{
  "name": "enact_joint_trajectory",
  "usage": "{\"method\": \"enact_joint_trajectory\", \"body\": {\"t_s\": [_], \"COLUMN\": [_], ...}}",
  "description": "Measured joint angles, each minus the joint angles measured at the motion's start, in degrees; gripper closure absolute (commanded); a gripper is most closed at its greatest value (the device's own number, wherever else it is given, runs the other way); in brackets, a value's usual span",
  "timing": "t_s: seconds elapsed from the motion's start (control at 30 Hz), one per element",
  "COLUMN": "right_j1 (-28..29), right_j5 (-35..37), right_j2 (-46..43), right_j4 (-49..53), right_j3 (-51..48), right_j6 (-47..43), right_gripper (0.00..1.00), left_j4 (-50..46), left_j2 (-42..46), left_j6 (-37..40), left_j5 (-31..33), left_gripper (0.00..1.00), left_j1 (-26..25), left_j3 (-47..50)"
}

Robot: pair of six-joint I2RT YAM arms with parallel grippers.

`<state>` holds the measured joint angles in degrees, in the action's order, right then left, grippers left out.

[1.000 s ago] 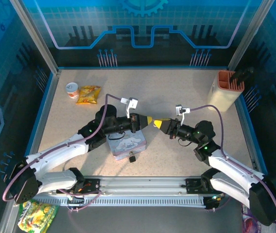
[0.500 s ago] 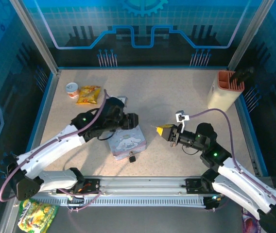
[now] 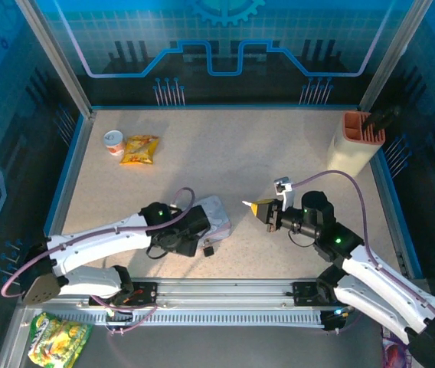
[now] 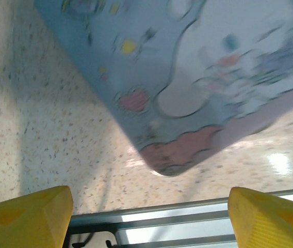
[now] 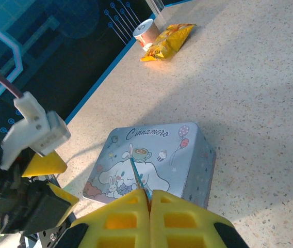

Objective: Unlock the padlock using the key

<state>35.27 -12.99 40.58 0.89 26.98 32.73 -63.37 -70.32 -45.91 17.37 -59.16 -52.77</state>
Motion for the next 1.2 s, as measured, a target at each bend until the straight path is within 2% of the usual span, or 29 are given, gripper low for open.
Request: {"method": "enact_joint_trajectory", "body": {"t_s": [0.3, 0.5, 0.9, 1.2], "right_j1": [0.00, 0.09, 0.13, 0.33], "right_j5": [-0.33, -0.59, 0.42, 1.07], "right_j2": [2.99, 3.63, 2.12, 2.14], "right_j4": [-1.79, -3.87, -2.97, -1.66], "right_j3": [0.02, -0.04, -0.33, -0.37], "right_j6": [0.22, 1.33, 1.75, 1.75], "right_gripper": [1.00, 1.00, 1.00, 1.00], "left_j4": [10.49, 16.06, 26.34, 32.74], "left_j2": [2.99, 2.08, -7.74, -14.23], "left_j6": [-0.70, 1.07, 7.69, 14.91], "left_j5": [-0.22, -0.72, -0.42, 1.11], "left_gripper": [0.19, 0.22, 0.29, 0.30], "left_j1": [0.09, 3.28, 8.55, 15.32], "left_j3": [7.76, 8.76, 8.50, 3.32]}}
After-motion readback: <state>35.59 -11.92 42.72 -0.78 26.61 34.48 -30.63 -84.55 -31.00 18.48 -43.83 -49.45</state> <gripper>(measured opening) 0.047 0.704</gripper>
